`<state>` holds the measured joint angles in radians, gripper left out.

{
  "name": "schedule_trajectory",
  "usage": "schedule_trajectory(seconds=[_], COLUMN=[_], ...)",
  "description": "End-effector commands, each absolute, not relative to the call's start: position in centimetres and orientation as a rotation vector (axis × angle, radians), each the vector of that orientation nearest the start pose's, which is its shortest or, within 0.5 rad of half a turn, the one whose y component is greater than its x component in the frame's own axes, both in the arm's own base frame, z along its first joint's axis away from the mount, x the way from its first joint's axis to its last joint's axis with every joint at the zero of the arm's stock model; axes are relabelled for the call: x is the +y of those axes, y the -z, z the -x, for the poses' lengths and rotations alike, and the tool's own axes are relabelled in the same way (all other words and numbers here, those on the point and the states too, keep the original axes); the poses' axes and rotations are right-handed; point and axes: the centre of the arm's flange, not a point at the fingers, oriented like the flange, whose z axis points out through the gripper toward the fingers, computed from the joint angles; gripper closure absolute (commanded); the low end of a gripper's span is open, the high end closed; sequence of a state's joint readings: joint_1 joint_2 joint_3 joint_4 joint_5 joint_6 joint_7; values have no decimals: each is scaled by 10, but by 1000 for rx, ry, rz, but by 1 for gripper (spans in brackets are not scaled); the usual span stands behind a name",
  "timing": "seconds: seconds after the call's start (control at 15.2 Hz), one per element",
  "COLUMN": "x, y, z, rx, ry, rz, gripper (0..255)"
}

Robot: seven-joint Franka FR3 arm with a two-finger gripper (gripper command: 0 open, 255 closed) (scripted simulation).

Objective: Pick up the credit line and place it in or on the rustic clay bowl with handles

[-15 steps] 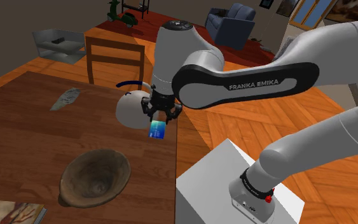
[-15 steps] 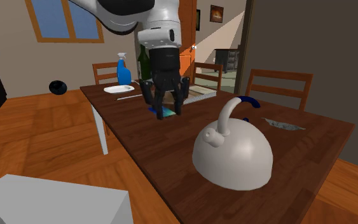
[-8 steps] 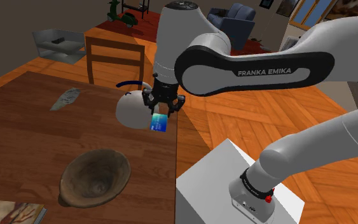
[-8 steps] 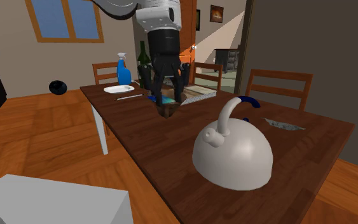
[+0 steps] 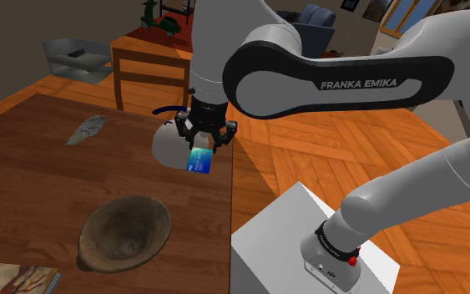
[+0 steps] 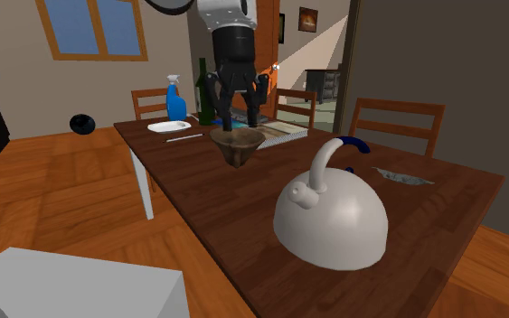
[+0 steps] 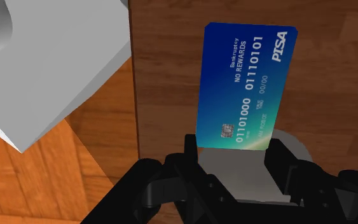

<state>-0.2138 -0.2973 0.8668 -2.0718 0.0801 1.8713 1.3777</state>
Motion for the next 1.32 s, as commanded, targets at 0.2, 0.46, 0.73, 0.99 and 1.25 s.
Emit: schedule_trajectory(seconds=[0.2, 0.46, 0.73, 0.99, 1.25], x=[396, 448, 500, 521, 521], y=[-513, -516, -519, -509, -488], z=[-363, -353, -344, -340, -340], rx=[1212, 1212, 1212, 1212, 1212], ry=[200, 200, 200, 200, 200], rz=[2979, 2979, 2979, 2979, 2979], gripper=[255, 255, 255, 255, 255])
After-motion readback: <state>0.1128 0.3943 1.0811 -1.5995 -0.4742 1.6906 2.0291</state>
